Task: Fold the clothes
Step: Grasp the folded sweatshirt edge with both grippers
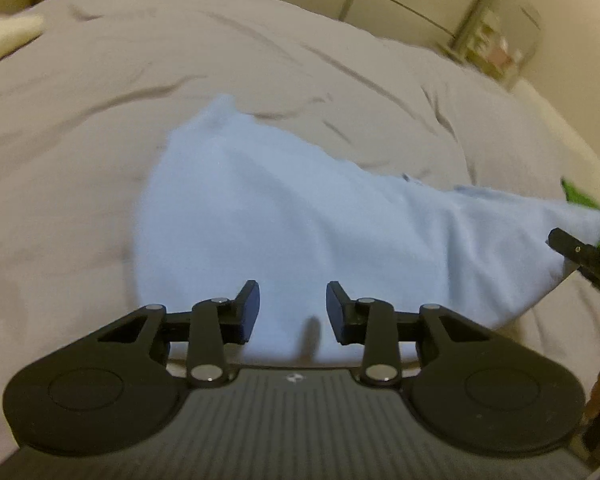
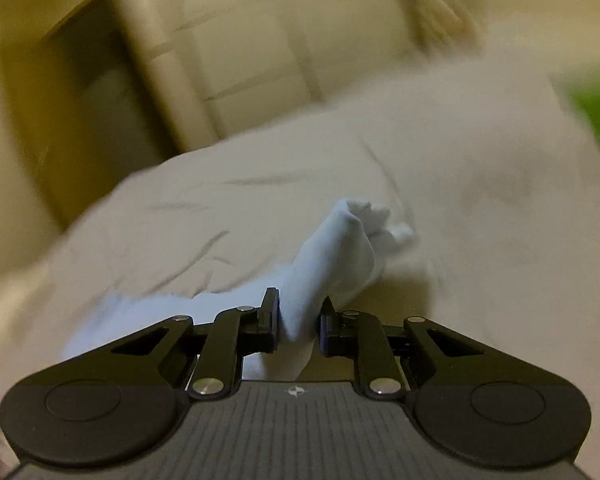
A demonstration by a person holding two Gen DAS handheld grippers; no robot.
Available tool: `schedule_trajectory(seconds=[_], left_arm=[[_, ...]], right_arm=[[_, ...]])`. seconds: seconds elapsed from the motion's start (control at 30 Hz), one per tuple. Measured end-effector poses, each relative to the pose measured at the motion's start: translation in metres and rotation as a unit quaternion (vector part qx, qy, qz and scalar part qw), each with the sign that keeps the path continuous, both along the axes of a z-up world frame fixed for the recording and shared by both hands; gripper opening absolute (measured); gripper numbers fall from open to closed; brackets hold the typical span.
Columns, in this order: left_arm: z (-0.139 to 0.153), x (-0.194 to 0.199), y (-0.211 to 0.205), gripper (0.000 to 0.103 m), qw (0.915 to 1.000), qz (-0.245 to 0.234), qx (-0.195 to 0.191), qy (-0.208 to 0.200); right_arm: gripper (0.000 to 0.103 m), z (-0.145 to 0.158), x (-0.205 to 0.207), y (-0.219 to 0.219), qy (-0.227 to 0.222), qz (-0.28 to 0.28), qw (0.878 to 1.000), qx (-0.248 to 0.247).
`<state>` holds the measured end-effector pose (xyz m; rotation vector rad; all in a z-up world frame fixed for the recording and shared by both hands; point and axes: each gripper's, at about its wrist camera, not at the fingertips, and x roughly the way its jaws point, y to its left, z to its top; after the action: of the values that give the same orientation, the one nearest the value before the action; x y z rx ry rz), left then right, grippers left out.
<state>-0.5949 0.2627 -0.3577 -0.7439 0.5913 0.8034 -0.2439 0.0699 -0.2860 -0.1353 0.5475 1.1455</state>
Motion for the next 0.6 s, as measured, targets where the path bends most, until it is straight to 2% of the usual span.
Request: schedule_trajectory(seconds=[0.07, 0.17, 0.27, 0.33, 0.4, 0.5, 0.57, 0.6], left_arm=[[0.001, -0.021, 0.005, 0.03, 0.9996, 0.018, -0.009, -0.02], [0.002, -0.046, 0.01, 0.03, 0.9978, 0.033, -0.021, -0.054], [-0.005, -0.06, 0.011, 0.03, 0.995, 0.038, -0.042, -0.082], [-0.01, -0.063, 0.012, 0.03, 0.9929, 0.039, -0.057, -0.097], [-0.016, -0.066, 0.013, 0.03, 0.9904, 0.039, -0.073, -0.111], [-0.022, -0.067, 0.015, 0.031, 0.9867, 0.04, -0.092, -0.128], [-0.024, -0.065, 0.018, 0.031, 0.9843, 0.039, -0.103, -0.138], [-0.024, -0.064, 0.019, 0.032, 0.9831, 0.038, -0.105, -0.145]], right_arm=[[0.018, 0.006, -0.046, 0.018, -0.089, 0.06, 0.994, -0.01], [0.018, -0.002, -0.109, 0.043, -0.17, 0.155, 0.973, -0.035], [0.019, -0.03, -0.161, 0.059, -0.215, 0.234, 0.945, -0.078], [0.022, -0.055, -0.184, 0.072, -0.229, 0.276, 0.925, -0.122], [0.032, -0.075, -0.197, 0.069, -0.248, 0.292, 0.913, -0.142], [0.036, -0.077, -0.201, 0.06, -0.263, 0.296, 0.907, -0.139], [0.051, -0.067, -0.189, 0.055, -0.221, 0.305, 0.917, -0.129], [0.075, -0.061, -0.183, 0.051, -0.201, 0.307, 0.922, -0.12]])
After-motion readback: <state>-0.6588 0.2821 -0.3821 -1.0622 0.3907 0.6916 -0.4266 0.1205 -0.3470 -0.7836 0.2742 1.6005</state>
